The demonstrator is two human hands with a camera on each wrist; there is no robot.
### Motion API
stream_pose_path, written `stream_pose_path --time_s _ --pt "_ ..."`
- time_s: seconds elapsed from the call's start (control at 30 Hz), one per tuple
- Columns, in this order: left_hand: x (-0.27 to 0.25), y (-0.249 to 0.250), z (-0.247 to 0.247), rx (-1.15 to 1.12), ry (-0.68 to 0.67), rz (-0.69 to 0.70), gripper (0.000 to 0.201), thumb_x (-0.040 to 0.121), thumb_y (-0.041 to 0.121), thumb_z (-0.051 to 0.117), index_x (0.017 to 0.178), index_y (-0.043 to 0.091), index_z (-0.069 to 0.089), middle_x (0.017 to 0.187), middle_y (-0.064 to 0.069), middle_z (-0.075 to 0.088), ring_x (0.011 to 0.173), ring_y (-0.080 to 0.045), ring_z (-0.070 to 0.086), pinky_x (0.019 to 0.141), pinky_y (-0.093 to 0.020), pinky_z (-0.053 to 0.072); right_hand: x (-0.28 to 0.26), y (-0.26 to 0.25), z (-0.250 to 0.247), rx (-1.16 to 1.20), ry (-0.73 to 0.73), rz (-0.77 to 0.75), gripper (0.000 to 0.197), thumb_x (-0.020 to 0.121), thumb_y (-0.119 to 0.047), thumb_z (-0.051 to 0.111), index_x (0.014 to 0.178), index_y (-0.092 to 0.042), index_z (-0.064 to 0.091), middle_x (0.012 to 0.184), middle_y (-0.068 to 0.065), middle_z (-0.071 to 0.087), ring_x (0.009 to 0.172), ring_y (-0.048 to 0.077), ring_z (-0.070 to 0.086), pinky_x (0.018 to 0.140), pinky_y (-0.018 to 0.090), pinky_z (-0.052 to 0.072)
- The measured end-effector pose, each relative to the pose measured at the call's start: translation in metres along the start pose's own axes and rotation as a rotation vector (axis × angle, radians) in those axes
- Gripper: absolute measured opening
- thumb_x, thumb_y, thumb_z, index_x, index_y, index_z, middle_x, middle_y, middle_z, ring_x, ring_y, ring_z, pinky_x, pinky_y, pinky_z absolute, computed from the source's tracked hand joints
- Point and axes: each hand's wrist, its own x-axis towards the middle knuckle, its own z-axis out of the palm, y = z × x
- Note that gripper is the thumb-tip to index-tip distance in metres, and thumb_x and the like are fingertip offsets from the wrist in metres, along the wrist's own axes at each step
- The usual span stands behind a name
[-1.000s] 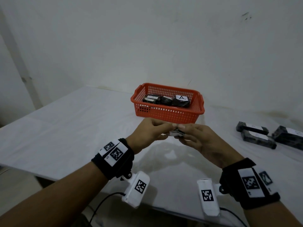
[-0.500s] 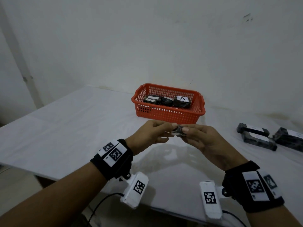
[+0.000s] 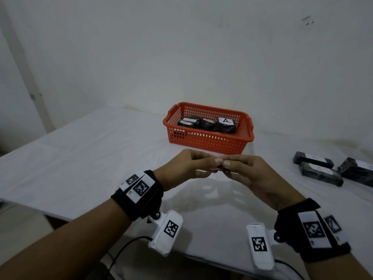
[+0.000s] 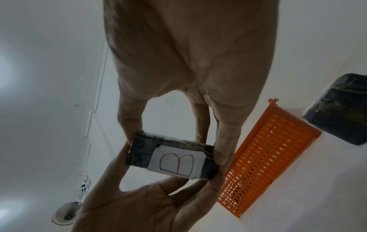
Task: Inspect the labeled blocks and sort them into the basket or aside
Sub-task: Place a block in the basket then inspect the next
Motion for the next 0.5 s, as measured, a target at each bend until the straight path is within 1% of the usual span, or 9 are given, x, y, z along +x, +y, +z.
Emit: stream_pose_path --time_s 0.07,0.13,0.2,0.27,0.33,0.37,0.43,0.47,0.5 --pt "0.000 0.000 -0.002 -0.005 0.019 0.003 0.032 0.099 0.031 0.060 0.118 0.009 0.072 0.117 -0.007 0.075 0.113 -0.019 0.070 0.105 -0.037 0.053 0.001 -0.001 -0.001 0.003 -0.027 0.022 0.042 0.083 -0.033 0.074 0.119 -0.011 0.076 0.120 0.006 0.077 0.121 0.016 0.069 0.111 0.036 0.048" --pt "0.001 0.000 -0.004 -0.043 0.034 0.001 0.034 0.099 0.035 0.060 0.116 0.009 0.073 0.119 -0.012 0.074 0.116 -0.026 0.069 0.107 -0.042 0.052 0.003 -0.001 -0.002 -0.019 -0.059 0.041 0.049 0.080 -0.034 0.084 0.124 -0.017 0.073 0.122 0.002 0.076 0.121 0.014 0.069 0.109 0.036 0.049" --pt "0.002 0.001 -0.005 -0.093 0.049 -0.016 0.038 0.096 0.039 0.061 0.118 0.009 0.072 0.120 -0.014 0.073 0.117 -0.030 0.068 0.106 -0.042 0.052 0.006 -0.001 -0.003 -0.106 -0.031 0.008 0.053 0.079 -0.031 0.088 0.128 -0.021 0.070 0.123 -0.003 0.076 0.117 0.012 0.070 0.104 0.035 0.053" --pt "0.005 0.004 -0.007 -0.104 0.069 -0.026 0.035 0.099 0.039 0.059 0.119 0.012 0.071 0.120 -0.014 0.074 0.115 -0.032 0.069 0.104 -0.041 0.054 0.012 -0.003 0.000 -0.235 0.046 -0.076 0.042 0.084 -0.025 0.083 0.125 -0.025 0.070 0.119 -0.008 0.077 0.113 0.007 0.071 0.097 0.028 0.054" --pt "0.009 0.009 -0.009 -0.098 0.083 -0.031 0.033 0.100 0.040 0.058 0.117 0.015 0.071 0.118 -0.015 0.074 0.113 -0.033 0.070 0.103 -0.043 0.054 0.019 -0.005 0.005 -0.381 0.114 -0.173 0.029 0.089 -0.026 0.078 0.117 -0.027 0.073 0.111 -0.011 0.078 0.106 0.002 0.072 0.088 0.020 0.054" --pt "0.010 0.012 -0.011 -0.094 0.085 -0.038 0.035 0.098 0.044 0.060 0.116 0.015 0.071 0.117 -0.015 0.074 0.112 -0.033 0.071 0.103 -0.044 0.054 0.022 -0.005 0.006 -0.445 0.143 -0.210 0.024 0.090 -0.027 0.076 0.114 -0.029 0.074 0.107 -0.013 0.078 0.102 -0.001 0.072 0.084 0.016 0.054" --pt "0.015 0.019 -0.016 -0.059 0.087 -0.074 0.048 0.092 0.056 0.062 0.115 0.015 0.071 0.114 -0.014 0.076 0.109 -0.032 0.072 0.101 -0.045 0.056 0.030 -0.007 0.008 -0.519 0.197 -0.260 0.021 0.091 -0.028 0.075 0.112 -0.029 0.075 0.101 -0.016 0.077 0.096 -0.003 0.072 0.079 0.011 0.054" --pt "0.018 0.022 -0.019 -0.018 0.092 -0.101 0.056 0.090 0.063 0.059 0.114 0.015 0.071 0.111 -0.013 0.076 0.107 -0.030 0.073 0.098 -0.044 0.057 0.034 -0.008 0.007 -0.535 0.218 -0.272 0.020 0.092 -0.027 0.075 0.113 -0.028 0.076 0.100 -0.016 0.077 0.094 -0.003 0.072 0.078 0.010 0.054" --pt "0.023 0.025 -0.023 0.038 0.104 -0.128 0.063 0.090 0.069 0.053 0.114 0.014 0.071 0.110 -0.012 0.077 0.105 -0.029 0.074 0.095 -0.043 0.059 0.039 -0.009 0.006 -0.539 0.234 -0.271 0.020 0.093 -0.026 0.074 0.113 -0.026 0.076 0.099 -0.016 0.077 0.093 -0.004 0.073 0.078 0.011 0.056"
